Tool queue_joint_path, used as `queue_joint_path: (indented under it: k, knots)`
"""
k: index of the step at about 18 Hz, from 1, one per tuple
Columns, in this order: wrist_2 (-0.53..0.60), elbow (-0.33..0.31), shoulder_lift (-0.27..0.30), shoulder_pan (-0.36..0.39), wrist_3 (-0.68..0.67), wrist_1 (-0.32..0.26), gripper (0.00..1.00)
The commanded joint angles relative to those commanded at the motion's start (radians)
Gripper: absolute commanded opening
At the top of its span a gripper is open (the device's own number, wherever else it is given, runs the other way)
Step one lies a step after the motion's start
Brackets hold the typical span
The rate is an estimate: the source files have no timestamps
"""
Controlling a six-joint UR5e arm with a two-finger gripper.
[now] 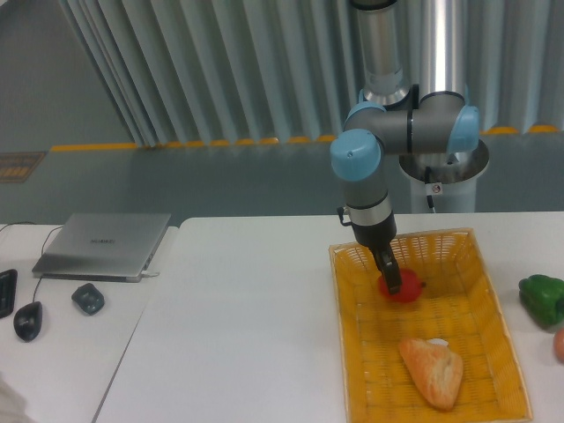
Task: Place the red peppers in a basket
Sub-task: 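Open the gripper to release the red pepper into the basket, then raise the gripper and move it back toward the green pepper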
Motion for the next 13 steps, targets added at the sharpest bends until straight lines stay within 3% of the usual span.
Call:
queue_joint_path:
  k: [8, 13]
  knots:
    - [0.009, 0.032, 0.003, 0.029, 0.006, 0.002, 1.0]
    - [0.058, 0.118, -0.02, 0.11, 0.018, -0.003, 1.0]
